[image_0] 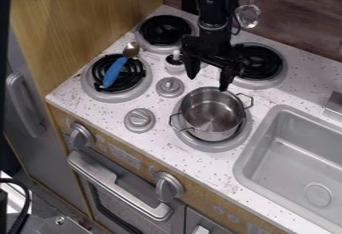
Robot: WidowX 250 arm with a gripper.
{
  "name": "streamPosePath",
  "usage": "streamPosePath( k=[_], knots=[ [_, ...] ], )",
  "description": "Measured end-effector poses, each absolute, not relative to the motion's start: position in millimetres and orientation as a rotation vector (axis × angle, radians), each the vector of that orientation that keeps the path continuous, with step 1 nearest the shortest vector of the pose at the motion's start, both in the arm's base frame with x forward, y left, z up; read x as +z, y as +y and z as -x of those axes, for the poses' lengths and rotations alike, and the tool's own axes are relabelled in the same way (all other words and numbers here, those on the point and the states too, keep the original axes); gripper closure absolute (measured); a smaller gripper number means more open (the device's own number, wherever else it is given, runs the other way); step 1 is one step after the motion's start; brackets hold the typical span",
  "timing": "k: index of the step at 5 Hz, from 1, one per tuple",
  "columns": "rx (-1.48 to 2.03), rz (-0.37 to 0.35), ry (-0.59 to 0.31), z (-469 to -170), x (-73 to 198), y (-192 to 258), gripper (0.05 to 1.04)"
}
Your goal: Move the blue spoon to the top right burner
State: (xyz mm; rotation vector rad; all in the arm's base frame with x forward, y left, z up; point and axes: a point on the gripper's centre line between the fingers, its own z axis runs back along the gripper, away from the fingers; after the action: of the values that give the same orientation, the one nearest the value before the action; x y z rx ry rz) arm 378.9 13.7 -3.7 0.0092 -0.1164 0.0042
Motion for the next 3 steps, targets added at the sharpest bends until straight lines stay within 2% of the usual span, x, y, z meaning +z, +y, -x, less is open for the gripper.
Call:
streamPosePath(
  k=[1, 2, 3],
  knots=[
    [0.005, -0.006, -0.066, -371, -20, 13, 0.085],
    [0.187, 0.01, -0.092, -391, -12, 40, 0.085],
    [0.367, 0.03, -0.17, -405, 6, 102, 0.085]
  ],
)
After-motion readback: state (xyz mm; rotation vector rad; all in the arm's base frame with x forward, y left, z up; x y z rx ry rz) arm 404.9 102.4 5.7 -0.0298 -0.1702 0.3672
